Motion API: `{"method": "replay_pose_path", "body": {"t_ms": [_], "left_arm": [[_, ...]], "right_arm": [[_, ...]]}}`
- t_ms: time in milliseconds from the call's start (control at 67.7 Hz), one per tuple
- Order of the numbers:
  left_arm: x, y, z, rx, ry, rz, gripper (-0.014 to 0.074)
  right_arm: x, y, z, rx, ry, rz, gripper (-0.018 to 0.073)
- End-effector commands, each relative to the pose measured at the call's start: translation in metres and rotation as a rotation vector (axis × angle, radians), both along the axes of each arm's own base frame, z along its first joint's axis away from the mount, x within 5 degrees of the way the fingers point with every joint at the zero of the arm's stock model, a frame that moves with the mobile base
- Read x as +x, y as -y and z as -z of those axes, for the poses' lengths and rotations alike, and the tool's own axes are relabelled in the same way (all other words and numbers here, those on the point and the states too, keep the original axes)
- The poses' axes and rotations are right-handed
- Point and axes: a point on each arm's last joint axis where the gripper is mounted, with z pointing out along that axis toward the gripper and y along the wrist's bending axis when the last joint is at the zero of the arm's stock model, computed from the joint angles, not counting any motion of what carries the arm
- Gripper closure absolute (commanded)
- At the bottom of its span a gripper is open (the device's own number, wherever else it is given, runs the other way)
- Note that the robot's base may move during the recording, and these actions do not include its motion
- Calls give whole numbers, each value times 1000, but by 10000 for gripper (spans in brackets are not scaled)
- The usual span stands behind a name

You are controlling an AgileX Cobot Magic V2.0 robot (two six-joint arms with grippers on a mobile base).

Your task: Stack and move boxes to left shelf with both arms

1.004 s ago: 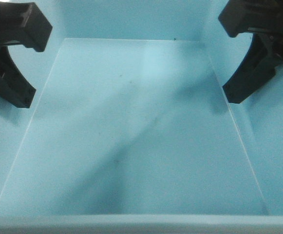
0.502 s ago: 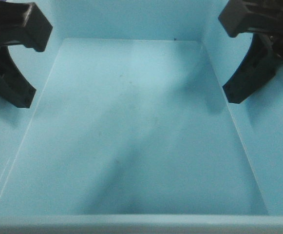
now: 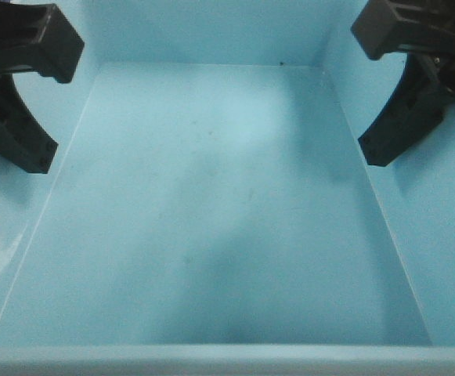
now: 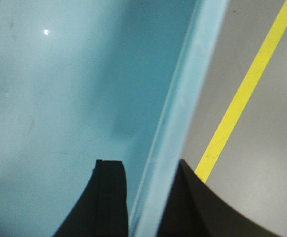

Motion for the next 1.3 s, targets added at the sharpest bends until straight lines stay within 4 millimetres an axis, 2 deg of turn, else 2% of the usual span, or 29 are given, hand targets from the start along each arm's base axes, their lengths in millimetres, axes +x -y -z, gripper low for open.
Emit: {"method": "replay_pose_path", "body": {"t_ms": [0,1285], "left_arm": [[0,1,-21,-31,117,74,599],[0,1,-21,-31,117,74,599]], "right_arm": [[5,2,-21,15,149,-34,523],[5,2,-21,15,149,-34,523]]}}
